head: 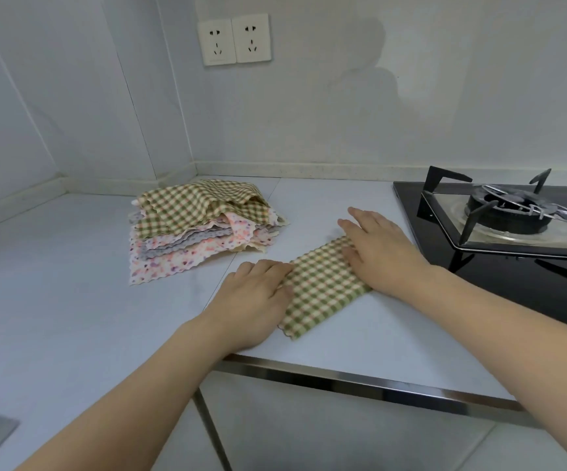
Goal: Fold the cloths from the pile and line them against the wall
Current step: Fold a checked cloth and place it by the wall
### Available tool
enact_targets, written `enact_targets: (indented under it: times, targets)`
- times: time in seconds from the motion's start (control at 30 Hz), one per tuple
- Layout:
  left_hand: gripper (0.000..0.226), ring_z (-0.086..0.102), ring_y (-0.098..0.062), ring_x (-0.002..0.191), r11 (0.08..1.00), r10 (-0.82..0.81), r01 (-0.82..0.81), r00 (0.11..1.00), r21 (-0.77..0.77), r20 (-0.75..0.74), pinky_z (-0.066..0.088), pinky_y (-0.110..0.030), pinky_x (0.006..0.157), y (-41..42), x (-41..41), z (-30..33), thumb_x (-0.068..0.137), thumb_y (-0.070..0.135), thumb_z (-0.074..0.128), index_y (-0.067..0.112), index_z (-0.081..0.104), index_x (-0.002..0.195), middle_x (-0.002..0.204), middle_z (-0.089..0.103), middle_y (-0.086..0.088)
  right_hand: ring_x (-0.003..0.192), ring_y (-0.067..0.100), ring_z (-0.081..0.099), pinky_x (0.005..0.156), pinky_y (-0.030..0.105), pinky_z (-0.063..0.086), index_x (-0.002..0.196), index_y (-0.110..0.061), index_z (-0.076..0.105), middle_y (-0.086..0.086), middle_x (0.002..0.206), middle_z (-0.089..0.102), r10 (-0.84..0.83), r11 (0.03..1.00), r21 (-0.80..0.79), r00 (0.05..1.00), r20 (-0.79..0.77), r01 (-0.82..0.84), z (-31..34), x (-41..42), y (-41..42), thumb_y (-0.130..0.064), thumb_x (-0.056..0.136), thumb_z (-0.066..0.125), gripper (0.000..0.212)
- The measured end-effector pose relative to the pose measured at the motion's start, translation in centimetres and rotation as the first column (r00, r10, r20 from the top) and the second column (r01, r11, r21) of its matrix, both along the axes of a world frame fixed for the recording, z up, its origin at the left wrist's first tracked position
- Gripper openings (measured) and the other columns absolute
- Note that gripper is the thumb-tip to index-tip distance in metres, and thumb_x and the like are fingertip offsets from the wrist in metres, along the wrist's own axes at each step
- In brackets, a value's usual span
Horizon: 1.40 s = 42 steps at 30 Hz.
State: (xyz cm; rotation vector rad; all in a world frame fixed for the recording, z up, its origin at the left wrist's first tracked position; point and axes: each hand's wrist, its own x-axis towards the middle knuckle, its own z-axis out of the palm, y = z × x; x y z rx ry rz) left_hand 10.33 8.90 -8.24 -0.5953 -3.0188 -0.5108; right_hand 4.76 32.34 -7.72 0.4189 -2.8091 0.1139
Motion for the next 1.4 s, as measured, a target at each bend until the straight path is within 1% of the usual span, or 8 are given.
enact_targets:
  times: [0.13,0.3,0.4,0.53,0.63,0.7,1.0,1.4]
  targets:
    - [0.073,0.026,-0.008,0.107,0.999,0.01,-0.006,0.995,-0.036,0.098,0.021,-0.028,0.094,-1.9,1.6,1.5,0.073,0.035,0.024,0.036,0.034,0.146,0.143,0.036,0.014,0.093,0.022,0.053,0.082,0.039,0.045,0.102,-0.013,0.062,0.001,0.103,0.057,0.346,0.926,-0.086,0.917,-0.2,-0.369,0.9,6.2,-3.1,-0.023,0.091,0.047,0.021]
    - [0.083,0.026,-0.012,0.106,0.987,-0.032,0.047,0.994,-0.153,0.1,0.022,-0.03,0.088,-3.4,5.3,2.5,0.064,0.045,0.037,0.035,0.033,0.146,0.133,0.037,0.01,0.086,0.015,0.047,0.076,0.03,0.041,0.099,-0.018,0.055,-0.005,0.098,0.052,0.462,0.874,0.179,0.886,-0.021,-0.452,0.0,12.6,-5.2,-0.074,0.08,0.038,0.061]
    - [0.082,0.03,-0.014,0.11,0.982,-0.055,0.07,0.995,-0.175,0.086,0.026,-0.03,0.091,-4.1,7.4,2.6,0.064,0.049,0.044,0.034,0.036,0.145,0.128,0.038,0.01,0.078,0.02,0.052,0.063,0.033,0.047,0.089,-0.016,0.055,-0.001,0.09,0.053,0.472,0.873,0.189,0.877,-0.094,-0.449,-0.3,14.4,-5.4,-0.041,0.078,0.046,0.028]
    - [0.044,0.038,-0.014,0.108,0.984,-0.065,0.073,0.997,-0.163,0.049,0.034,-0.032,0.092,-5.0,8.6,3.0,0.083,0.038,0.059,0.037,0.053,0.127,0.12,0.045,0.01,0.085,0.015,0.053,0.072,0.034,0.047,0.094,-0.017,0.058,-0.005,0.091,0.058,0.428,0.902,-0.052,0.903,-0.041,-0.429,1.0,16.0,-5.4,-0.033,0.093,0.052,0.017]
    - [0.002,0.05,-0.015,0.104,0.992,-0.032,0.024,0.998,0.124,0.06,0.042,-0.031,0.09,-5.3,8.8,3.9,0.089,0.034,0.065,0.033,0.065,0.09,0.109,0.055,0.012,0.064,0.005,0.048,0.062,0.024,0.039,0.085,-0.015,0.059,-0.009,0.069,0.058,0.357,0.888,-0.348,0.927,0.11,-0.301,2.7,16.3,-4.6,-0.037,0.093,0.057,0.024]
    - [0.014,0.056,-0.015,0.09,0.943,0.008,-0.043,0.994,0.33,0.107,0.043,-0.029,0.08,-4.9,8.1,4.7,0.089,0.032,0.067,0.019,0.067,0.084,0.097,0.06,0.003,0.054,0.006,0.043,0.055,0.023,0.033,0.077,-0.012,0.058,-0.009,0.058,0.053,0.332,0.861,-0.45,0.932,0.144,-0.237,3.5,15.8,-3.7,-0.038,0.093,0.057,0.031]
    - [0.02,0.042,-0.015,0.064,0.787,0.138,-0.251,0.962,0.563,0.236,0.035,-0.025,0.057,2.6,-0.3,4.1,0.094,0.026,0.058,0.014,0.049,0.081,0.075,0.047,-0.003,0.063,0.015,0.047,0.058,0.029,0.034,0.066,-0.019,0.052,-0.006,0.064,0.051,0.047,0.921,-0.384,0.961,0.273,0.064,4.5,7.6,0.5,-0.038,0.096,0.051,0.036]
    - [0.02,0.055,-0.022,0.082,0.969,0.243,-0.238,0.966,0.061,-0.091,0.035,-0.031,0.061,6.7,-5.4,1.5,0.097,0.035,0.045,0.016,0.051,0.095,0.081,0.054,0.002,0.112,0.027,0.043,0.093,0.042,0.025,0.071,-0.027,0.042,0.003,0.111,0.051,-0.099,0.993,0.084,0.962,0.255,0.08,1.3,1.1,2.8,-0.049,0.1,0.028,0.039]
